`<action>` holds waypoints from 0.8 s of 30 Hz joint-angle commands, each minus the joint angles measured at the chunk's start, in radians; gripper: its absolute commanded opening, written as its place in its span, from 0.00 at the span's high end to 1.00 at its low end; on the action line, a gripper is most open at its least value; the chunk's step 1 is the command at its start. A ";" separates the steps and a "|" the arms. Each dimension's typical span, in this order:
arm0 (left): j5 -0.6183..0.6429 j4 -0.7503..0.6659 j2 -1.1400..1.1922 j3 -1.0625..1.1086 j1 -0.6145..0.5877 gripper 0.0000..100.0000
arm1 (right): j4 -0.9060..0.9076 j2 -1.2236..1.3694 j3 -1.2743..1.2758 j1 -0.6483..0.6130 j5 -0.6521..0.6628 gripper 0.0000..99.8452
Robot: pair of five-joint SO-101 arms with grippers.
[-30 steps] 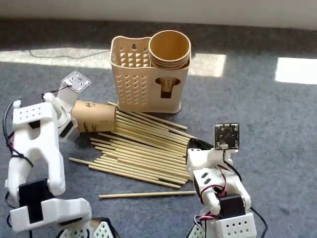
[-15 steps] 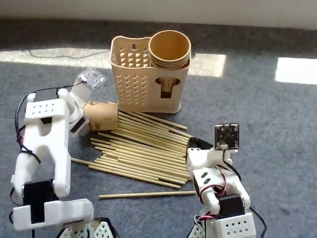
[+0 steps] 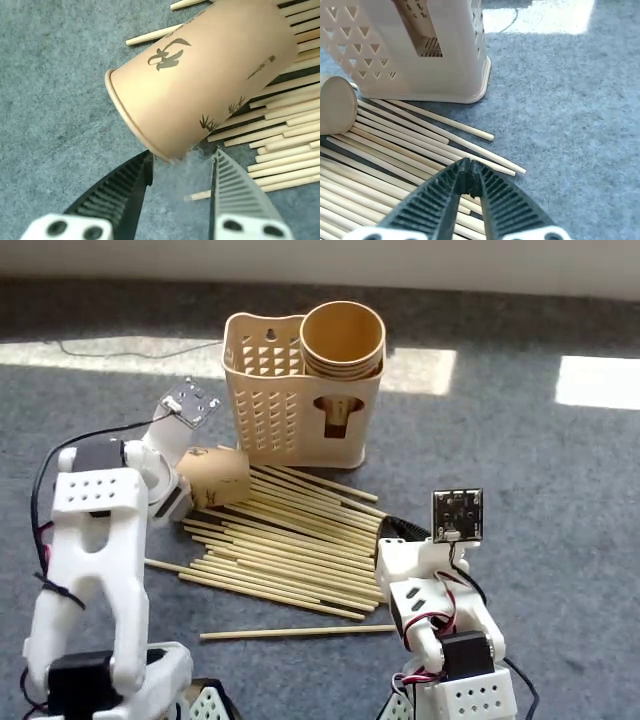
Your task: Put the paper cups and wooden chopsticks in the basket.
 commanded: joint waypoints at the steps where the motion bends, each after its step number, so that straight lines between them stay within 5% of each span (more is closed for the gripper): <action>1: 0.054 0.014 -0.130 0.028 0.068 0.81 | -0.024 -0.007 -0.004 0.010 0.012 0.99; 12: 0.107 0.046 -0.381 0.191 0.116 0.81 | -0.024 -0.007 -0.005 0.010 0.012 0.99; 24: 0.149 -0.008 -0.417 0.298 0.008 0.80 | -0.024 -0.007 -0.002 0.010 0.012 0.99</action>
